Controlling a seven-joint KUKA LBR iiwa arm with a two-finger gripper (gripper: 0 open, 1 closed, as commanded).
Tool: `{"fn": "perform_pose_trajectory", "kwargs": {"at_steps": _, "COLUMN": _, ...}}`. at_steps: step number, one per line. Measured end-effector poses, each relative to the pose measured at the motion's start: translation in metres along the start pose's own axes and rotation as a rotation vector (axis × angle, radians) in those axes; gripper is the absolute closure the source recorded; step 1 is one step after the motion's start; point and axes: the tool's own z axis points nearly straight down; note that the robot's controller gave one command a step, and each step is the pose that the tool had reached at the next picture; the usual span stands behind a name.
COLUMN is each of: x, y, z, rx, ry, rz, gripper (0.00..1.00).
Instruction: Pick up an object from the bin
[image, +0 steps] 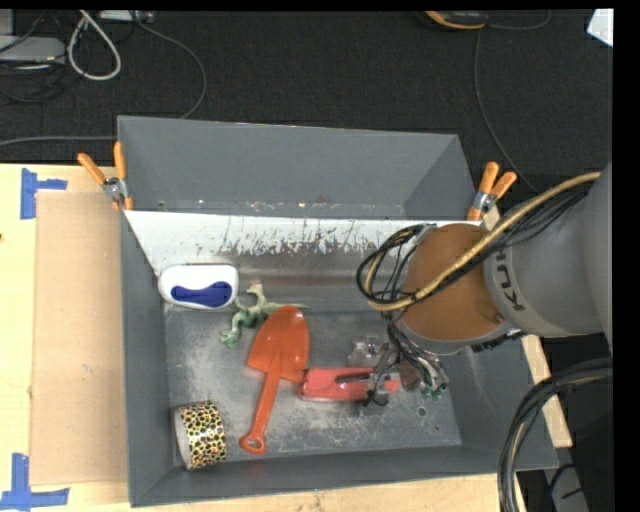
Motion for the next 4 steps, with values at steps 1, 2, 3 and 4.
{"fn": "perform_pose_trajectory", "kwargs": {"at_steps": 1, "x": 0.000, "y": 0.000, "z": 0.000, "rx": 0.000, "ry": 0.000, "rz": 0.000, "gripper": 1.00}}
{"fn": "perform_pose_trajectory", "kwargs": {"at_steps": 2, "x": -0.002, "y": 0.001, "z": 0.000, "rx": 0.000, "ry": 0.003, "rz": -0.001, "gripper": 1.00}}
{"fn": "perform_pose_trajectory", "kwargs": {"at_steps": 3, "x": -0.018, "y": 0.016, "z": -0.023, "rx": -0.001, "ry": 0.003, "rz": -0.187, "gripper": 1.00}}
{"fn": "perform_pose_trajectory", "kwargs": {"at_steps": 4, "x": 0.000, "y": 0.009, "z": -0.003, "rx": -0.001, "ry": 0.011, "rz": -0.024, "gripper": 1.00}}
